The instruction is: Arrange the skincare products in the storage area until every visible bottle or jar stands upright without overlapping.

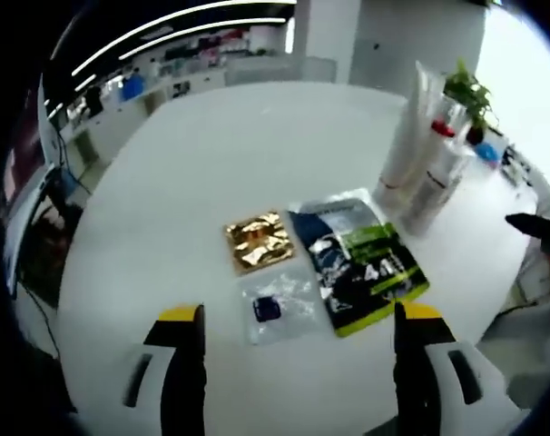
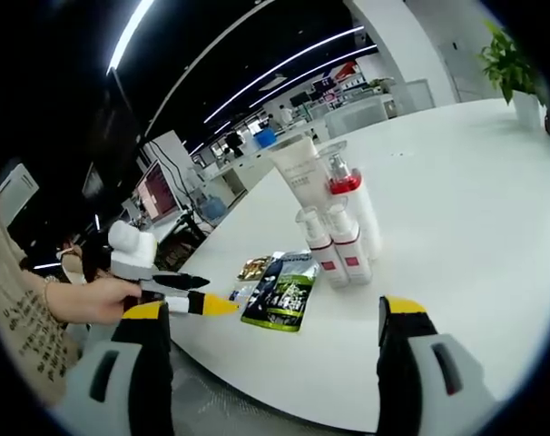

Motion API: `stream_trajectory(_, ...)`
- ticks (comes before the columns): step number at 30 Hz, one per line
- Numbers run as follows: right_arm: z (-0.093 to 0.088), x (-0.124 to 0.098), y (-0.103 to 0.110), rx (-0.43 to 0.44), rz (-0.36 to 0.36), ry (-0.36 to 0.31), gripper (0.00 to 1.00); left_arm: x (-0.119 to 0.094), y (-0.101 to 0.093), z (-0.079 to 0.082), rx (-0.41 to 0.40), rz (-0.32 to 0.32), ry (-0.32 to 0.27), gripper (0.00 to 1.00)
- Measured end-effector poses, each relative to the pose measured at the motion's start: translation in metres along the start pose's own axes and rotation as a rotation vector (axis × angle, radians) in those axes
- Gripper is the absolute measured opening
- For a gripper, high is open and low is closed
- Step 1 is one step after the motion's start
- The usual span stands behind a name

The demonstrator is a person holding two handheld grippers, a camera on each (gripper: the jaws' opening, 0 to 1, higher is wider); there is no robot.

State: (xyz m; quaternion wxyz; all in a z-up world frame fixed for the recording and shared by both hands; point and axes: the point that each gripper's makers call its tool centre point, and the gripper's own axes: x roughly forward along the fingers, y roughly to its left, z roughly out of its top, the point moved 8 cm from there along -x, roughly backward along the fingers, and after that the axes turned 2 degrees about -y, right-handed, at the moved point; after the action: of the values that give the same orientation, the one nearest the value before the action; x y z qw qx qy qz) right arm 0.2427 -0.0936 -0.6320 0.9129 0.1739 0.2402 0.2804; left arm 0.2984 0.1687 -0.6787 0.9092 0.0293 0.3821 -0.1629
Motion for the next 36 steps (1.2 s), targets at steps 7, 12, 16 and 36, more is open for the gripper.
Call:
stream_trajectory(7,0.0,0.0,0.002,-0.015,0.007,-0.003,0.95,-0.017,0.003,0.0,0.081,-0.088,-0.035,0.97)
stream_trajectory(12,0.001,-0.001,0.003,-0.022,0.013,-0.01,0.95,-0.032,0.007,-0.001,0.144,-0.149,-0.063,0.97)
stream_trajectory(16,0.002,-0.002,0.005,-0.035,0.015,-0.013,0.95,-0.05,0.015,-0.002,0.167,-0.169,-0.095,0.97)
stream_trajectory(36,0.002,-0.002,0.006,-0.045,0.021,-0.013,0.95,-0.085,0.051,-0.012,0.234,-0.252,-0.236,0.97)
